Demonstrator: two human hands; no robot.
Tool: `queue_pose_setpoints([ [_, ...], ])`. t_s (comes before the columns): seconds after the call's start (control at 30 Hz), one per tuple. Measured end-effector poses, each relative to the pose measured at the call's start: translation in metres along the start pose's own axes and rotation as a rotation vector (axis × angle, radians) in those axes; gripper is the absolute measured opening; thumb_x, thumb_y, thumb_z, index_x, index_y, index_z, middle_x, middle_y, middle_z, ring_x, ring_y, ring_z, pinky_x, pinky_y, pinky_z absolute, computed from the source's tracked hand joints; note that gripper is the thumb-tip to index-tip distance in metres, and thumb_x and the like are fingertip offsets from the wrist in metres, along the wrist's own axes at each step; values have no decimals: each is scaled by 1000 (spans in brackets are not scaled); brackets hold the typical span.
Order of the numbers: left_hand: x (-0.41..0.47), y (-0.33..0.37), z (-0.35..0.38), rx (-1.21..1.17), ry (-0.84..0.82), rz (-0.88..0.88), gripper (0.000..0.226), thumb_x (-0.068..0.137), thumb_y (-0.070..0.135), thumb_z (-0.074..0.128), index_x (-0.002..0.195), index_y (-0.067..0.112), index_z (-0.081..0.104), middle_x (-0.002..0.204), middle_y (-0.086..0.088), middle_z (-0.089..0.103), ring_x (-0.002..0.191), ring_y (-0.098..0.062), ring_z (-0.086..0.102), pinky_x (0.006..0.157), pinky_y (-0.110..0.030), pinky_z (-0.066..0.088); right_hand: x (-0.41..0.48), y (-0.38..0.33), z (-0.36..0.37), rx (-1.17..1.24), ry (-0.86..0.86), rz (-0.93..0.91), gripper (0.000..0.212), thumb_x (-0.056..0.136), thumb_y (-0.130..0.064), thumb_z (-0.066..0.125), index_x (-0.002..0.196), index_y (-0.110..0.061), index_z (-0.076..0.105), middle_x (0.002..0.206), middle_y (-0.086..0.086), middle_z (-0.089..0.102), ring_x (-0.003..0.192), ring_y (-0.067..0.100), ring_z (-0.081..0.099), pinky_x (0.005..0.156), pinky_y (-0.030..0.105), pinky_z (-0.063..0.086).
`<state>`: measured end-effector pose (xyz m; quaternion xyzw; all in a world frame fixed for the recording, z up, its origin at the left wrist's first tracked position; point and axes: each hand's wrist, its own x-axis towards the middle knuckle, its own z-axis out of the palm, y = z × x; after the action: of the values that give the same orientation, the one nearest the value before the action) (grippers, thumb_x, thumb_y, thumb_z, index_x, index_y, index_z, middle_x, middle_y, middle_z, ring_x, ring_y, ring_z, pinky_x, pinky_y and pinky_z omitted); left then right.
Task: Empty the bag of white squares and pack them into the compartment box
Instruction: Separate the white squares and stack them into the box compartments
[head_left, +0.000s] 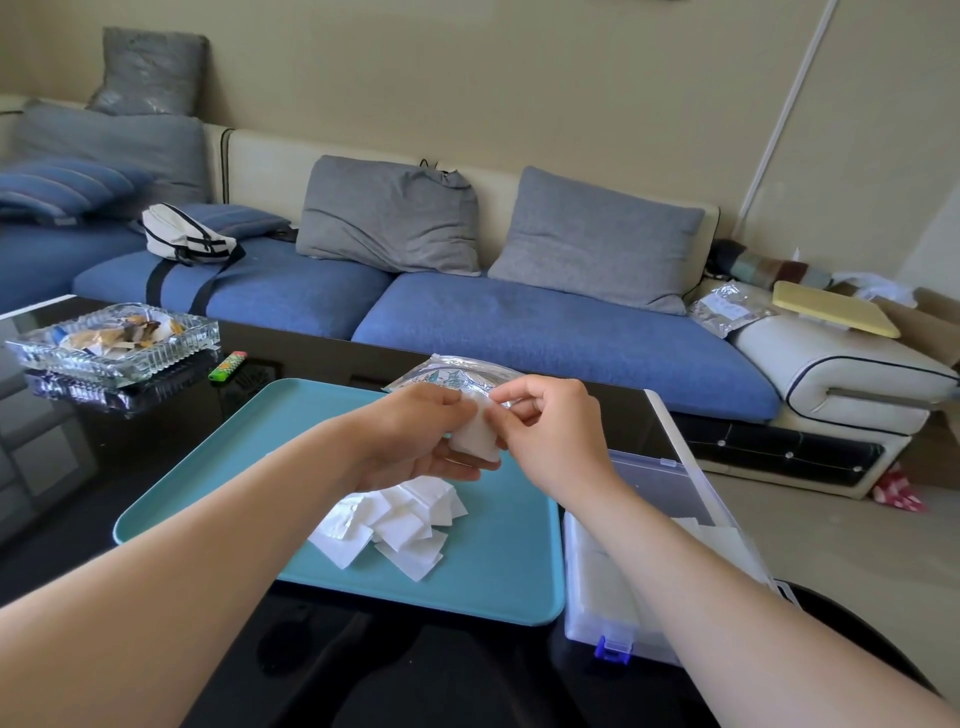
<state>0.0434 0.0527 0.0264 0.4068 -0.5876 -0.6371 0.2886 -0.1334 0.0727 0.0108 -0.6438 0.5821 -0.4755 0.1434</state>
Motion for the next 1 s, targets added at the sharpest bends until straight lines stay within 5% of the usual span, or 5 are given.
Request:
queue_pose_setpoints([
  [0.13, -1, -3, -4, 112, -32, 32, 22, 105, 11, 62, 126, 5, 68, 116, -14, 77, 109, -30, 75, 99, -45, 60, -3, 1, 1, -21, -29, -20, 8, 90, -27, 83, 93, -24, 77, 63, -9, 73, 61, 6, 70, 66, 23, 55],
  [0.3, 7, -7, -12, 191, 235, 0, 32, 102, 0, 47, 128, 8, 64, 117, -18, 74, 91, -28, 79, 82, -42, 65, -5, 3, 15, -192, 0, 168, 31, 94, -43, 59, 77, -17, 65, 68, 4, 71, 68, 23, 70, 67, 37, 60],
  [0.53, 12, -8, -26, 193, 442, -37, 40, 99, 1, 40, 135, 8, 56, 116, -17, 69, 75, -24, 77, 61, -34, 63, -28, -9, 37, -344, -549, 399, 23, 78, -31, 63, 74, -9, 71, 59, 7, 63, 50, 23, 54, 58, 28, 50],
  [0.77, 14, -7, -31, 206, 474, -55, 40, 99, 3, 41, 135, 9, 56, 117, -16, 69, 79, -25, 76, 58, -32, 61, -49, -27, 58, -401, -573, 197, 44, 75, -55, 83, 95, -20, 65, 95, -8, 63, 104, 13, 56, 81, 35, 52],
  [1.0, 13, -8, -33, 240, 456, -65, 44, 98, 5, 42, 140, 12, 54, 119, -14, 70, 78, -21, 78, 58, -31, 60, -45, -21, 68, -408, -550, 249, 25, 66, -34, 78, 68, -17, 60, 69, 0, 62, 66, 24, 65, 61, 35, 57],
])
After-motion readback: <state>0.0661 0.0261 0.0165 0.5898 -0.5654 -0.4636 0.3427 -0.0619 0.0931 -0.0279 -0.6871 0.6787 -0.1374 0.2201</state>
